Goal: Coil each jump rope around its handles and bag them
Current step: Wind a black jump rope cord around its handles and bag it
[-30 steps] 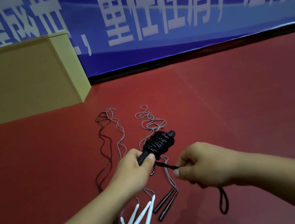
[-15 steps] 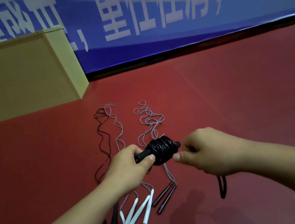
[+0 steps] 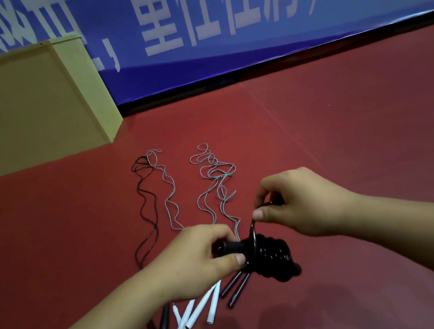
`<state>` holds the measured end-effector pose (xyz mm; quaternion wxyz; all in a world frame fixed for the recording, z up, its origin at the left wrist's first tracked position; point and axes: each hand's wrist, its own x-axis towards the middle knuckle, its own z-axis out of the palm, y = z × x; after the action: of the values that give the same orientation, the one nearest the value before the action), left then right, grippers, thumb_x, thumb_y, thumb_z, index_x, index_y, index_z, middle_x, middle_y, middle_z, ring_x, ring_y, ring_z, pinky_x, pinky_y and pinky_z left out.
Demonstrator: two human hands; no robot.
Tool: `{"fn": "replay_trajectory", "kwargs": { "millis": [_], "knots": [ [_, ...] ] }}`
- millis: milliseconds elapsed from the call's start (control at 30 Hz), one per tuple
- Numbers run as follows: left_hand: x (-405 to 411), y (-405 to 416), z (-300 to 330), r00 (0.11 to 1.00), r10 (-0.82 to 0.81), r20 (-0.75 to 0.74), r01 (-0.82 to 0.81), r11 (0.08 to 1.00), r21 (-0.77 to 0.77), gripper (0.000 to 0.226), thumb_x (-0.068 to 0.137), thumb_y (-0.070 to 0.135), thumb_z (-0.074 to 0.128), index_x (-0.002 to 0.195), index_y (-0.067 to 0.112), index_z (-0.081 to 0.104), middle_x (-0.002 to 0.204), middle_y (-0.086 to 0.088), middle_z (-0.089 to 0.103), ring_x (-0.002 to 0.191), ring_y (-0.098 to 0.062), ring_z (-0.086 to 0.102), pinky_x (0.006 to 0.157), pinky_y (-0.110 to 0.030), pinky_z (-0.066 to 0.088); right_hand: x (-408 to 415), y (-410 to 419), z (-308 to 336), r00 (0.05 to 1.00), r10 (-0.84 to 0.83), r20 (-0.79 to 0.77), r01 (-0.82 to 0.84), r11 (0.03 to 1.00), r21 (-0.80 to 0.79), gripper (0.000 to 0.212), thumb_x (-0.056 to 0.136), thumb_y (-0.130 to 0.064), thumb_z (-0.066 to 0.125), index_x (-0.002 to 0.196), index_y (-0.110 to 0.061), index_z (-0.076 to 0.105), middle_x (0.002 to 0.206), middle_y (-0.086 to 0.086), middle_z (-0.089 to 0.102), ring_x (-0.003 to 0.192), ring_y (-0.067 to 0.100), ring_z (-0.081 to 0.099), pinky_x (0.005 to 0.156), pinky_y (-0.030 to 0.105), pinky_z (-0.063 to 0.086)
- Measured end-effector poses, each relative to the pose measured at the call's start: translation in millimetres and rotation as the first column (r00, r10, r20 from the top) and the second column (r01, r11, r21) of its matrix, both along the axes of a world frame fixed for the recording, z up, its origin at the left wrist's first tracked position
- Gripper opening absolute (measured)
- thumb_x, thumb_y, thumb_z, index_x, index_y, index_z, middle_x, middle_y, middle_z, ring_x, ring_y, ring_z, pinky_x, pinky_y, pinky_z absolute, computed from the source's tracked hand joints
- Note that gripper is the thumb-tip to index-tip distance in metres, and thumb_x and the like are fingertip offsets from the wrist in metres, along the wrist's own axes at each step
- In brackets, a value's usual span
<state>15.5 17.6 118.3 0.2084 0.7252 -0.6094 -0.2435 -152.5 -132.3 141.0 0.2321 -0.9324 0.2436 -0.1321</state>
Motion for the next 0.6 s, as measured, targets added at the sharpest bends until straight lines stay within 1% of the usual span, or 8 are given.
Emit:
{"fn": "replay_trajectory", "kwargs": {
  "millis": [100,200,267,333,400,500,533,600],
  "knots": [
    [-4,2,6,0.997,-0.056,-0.054,0.058,0.998,0.038,0.015,0.084,0.039,0.067,0.087,0.025,0.067,0.077,-0.001,0.065,0.069,-0.012,0.055,0.071,-0.042,0.049,-2,-4,-3,0.999,0.003,-0.034,-0.003,1.0,0.012,0.023,0.078,-0.051,0.072,0.084,-0.03,0.065,0.073,-0.014,0.062,0.074,0.005,0.06,0.068,0.026,0.048],
    [-8,4,12,0.975,-0.076,-0.208,0.087,0.995,0.045,0.018,0.085,0.039,0.068,0.089,0.022,0.068,0.079,-0.007,0.066,0.071,-0.012,0.056,0.071,-0.043,0.049,-2,-8,-7,0.998,0.022,-0.058,-0.021,1.0,0.016,0.026,0.078,-0.051,0.073,0.074,-0.029,0.06,0.07,-0.011,0.063,0.067,0.001,0.058,0.061,0.019,0.044],
    [-9,5,16,0.93,-0.085,-0.357,0.103,0.994,0.031,0.018,0.088,0.031,0.07,0.091,0.014,0.07,0.074,-0.003,0.064,0.072,-0.011,0.056,0.068,-0.037,0.046,-2,-10,-7,0.998,0.036,-0.055,-0.032,0.996,0.081,0.027,0.078,-0.049,0.074,0.067,-0.029,0.059,0.061,-0.013,0.061,0.056,-0.004,0.055,0.053,0.011,0.038],
    [-10,5,20,0.87,-0.083,-0.486,0.096,0.995,0.002,0.018,0.088,0.023,0.07,0.091,0.006,0.069,0.074,0.003,0.062,0.071,-0.009,0.055,0.068,-0.025,0.045,-3,-10,-6,0.997,0.071,-0.031,-0.062,0.971,0.233,0.023,0.081,-0.042,0.074,0.068,-0.026,0.063,0.054,-0.015,0.06,0.048,-0.004,0.052,0.051,0.01,0.039],
    [-11,7,24,0.811,-0.08,-0.579,0.08,0.996,-0.025,0.013,0.086,0.02,0.069,0.088,0.007,0.07,0.072,0.004,0.06,0.069,-0.007,0.053,0.068,-0.019,0.044,-5,-7,-3,0.995,0.098,0.005,-0.09,0.883,0.46,0.019,0.085,-0.033,0.072,0.073,-0.019,0.067,0.054,-0.01,0.06,0.045,0.0,0.05,0.047,0.014,0.04],
    [-14,9,29,0.703,-0.069,-0.708,0.045,0.998,-0.053,0.007,0.082,0.022,0.071,0.08,0.016,0.073,0.07,0.005,0.058,0.067,-0.006,0.052,0.065,-0.016,0.043,-8,-4,-1,0.995,0.095,0.001,-0.07,0.718,0.692,0.021,0.088,-0.027,0.068,0.076,-0.009,0.066,0.058,0.0,0.059,0.045,0.008,0.05,0.042,0.018,0.039],
    [-15,10,29,0.658,-0.047,-0.751,0.013,0.999,-0.052,0.011,0.077,0.026,0.073,0.081,0.016,0.074,0.073,0.0,0.059,0.069,-0.011,0.052,0.065,-0.017,0.043,-9,-5,-2,0.996,0.092,0.013,-0.071,0.673,0.736,0.019,0.089,-0.022,0.067,0.077,-0.007,0.065,0.059,0.003,0.059,0.046,0.01,0.052,0.042,0.019,0.041],
    [-15,9,29,0.57,0.027,-0.821,-0.085,0.996,-0.027,0.028,0.068,0.032,0.076,0.087,0.011,0.076,0.084,-0.013,0.059,0.076,-0.022,0.05,0.065,-0.021,0.046,-10,-2,-3,0.992,0.096,0.085,-0.126,0.606,0.786,0.013,0.091,-0.003,0.062,0.078,-0.002,0.063,0.058,0.003,0.06,0.045,0.011,0.055,0.042,0.02,0.043]
  ]
}}
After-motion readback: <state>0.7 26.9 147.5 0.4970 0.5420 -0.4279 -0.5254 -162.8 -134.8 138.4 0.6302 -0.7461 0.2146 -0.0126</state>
